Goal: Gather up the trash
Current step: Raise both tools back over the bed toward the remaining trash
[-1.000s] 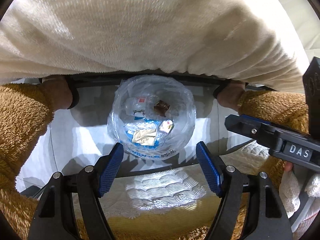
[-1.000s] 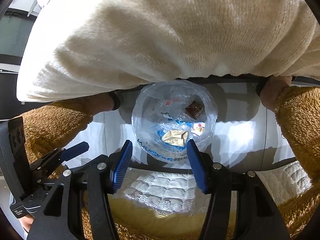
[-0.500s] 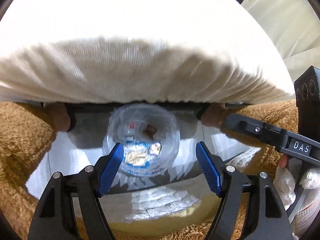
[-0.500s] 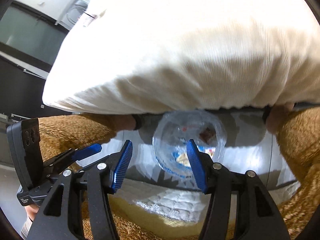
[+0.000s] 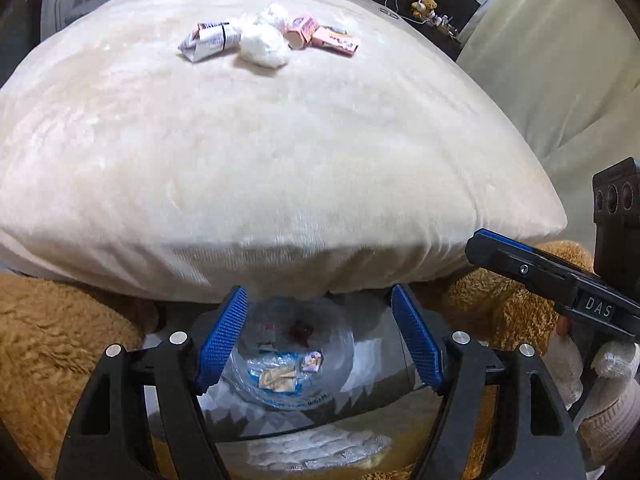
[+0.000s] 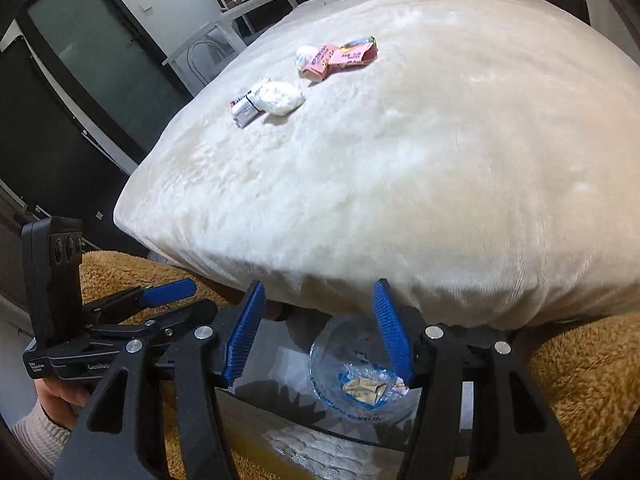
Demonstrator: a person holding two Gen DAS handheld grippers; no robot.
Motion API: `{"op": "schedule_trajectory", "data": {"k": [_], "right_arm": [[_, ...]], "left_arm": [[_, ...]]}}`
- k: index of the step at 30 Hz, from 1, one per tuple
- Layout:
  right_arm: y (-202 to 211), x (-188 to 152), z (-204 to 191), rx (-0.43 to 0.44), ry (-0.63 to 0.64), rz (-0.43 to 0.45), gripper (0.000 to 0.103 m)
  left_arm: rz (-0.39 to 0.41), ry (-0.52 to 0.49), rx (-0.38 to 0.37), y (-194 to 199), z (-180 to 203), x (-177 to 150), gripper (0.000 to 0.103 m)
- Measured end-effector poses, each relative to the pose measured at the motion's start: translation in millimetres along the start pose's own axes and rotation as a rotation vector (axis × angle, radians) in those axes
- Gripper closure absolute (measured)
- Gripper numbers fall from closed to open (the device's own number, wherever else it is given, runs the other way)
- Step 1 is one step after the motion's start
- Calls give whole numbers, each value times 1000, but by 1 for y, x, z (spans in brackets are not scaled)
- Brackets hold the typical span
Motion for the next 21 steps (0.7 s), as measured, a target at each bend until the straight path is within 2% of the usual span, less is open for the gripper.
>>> {"op": "schedule_trajectory", "data": {"k": [10,21], "right_arm": [[-5,58,17,-8,-13,55,47],[-31,120,31,-28,-1,89,45]], "left_arm": [[65,0,34,9,-22,57,30],[79,-19,60,-11,-33,113,30]]}}
Point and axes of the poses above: each gripper's, at about its wrist camera, not at the fingertips, and y roughly against the way its jaws point, z to its right, x to its top, the point moved 1 cm from there along -y, roughly the way its jaws point, and after that the axes turned 1 degree about x, right-handed, at the moved point
